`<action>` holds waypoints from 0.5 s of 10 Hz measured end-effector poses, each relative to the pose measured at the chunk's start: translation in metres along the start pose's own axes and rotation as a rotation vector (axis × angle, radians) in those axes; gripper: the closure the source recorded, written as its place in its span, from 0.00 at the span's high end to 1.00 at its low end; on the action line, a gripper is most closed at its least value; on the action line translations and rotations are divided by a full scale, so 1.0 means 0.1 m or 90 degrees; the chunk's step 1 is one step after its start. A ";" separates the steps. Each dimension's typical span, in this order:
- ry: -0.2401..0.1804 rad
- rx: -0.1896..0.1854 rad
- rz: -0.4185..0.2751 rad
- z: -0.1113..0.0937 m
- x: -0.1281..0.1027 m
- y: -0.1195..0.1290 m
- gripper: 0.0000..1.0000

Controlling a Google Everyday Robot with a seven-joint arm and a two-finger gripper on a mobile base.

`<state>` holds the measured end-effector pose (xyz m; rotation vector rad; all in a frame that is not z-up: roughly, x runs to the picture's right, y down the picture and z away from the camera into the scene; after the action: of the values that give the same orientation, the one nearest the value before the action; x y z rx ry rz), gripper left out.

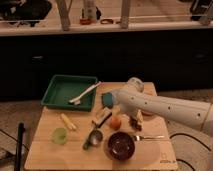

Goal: Place apple in plastic cup

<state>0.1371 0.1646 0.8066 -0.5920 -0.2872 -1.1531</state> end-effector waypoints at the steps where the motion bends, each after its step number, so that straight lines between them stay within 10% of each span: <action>1: -0.008 0.009 -0.004 0.00 -0.02 -0.07 0.80; 5: -0.039 0.022 -0.018 0.11 -0.13 -0.19 0.80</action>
<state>0.1156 0.1753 0.8146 -0.5952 -0.3684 -1.1563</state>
